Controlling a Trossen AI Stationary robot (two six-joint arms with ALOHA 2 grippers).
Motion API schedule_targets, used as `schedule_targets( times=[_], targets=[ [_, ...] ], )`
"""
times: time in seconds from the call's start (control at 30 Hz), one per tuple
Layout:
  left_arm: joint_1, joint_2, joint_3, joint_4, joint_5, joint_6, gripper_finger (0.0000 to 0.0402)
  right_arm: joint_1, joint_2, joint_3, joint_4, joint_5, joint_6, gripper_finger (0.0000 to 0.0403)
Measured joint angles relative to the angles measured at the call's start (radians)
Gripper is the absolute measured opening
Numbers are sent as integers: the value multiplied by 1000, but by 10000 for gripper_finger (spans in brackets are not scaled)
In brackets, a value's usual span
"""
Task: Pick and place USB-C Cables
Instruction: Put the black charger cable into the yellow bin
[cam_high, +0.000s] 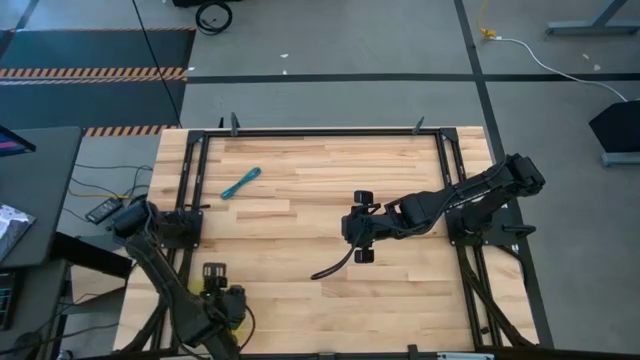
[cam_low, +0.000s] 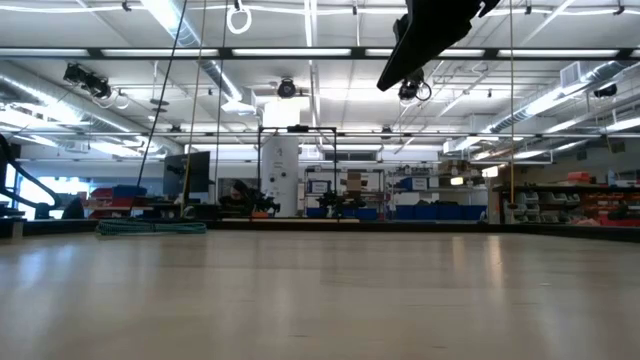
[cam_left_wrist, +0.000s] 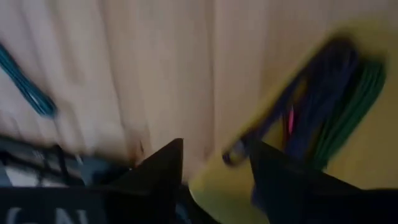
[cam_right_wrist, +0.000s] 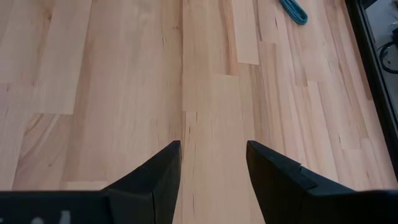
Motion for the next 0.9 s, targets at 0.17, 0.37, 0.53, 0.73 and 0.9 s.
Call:
schedule_targets(
  times=[0.17, 0.37, 0.53, 0.73, 0.9],
  targets=[
    [64, -55, 27, 23, -170, -29, 169, 0, 0, 0, -1, 0, 6, 187],
    [163, -74, 20, 52, -209, 100, 157, 2, 0, 0, -55, -4, 19, 187],
    [276, -78, 20, 99, -250, 288, 151, 3, -3, 0, -141, 13, 62, 187],
    [405, -112, 20, 228, -247, 479, 133, 24, -46, 0, -267, 104, 169, 187],
    [493, -143, 20, 296, -228, 580, 121, 72, -104, 0, -314, 164, 258, 187]
  ],
)
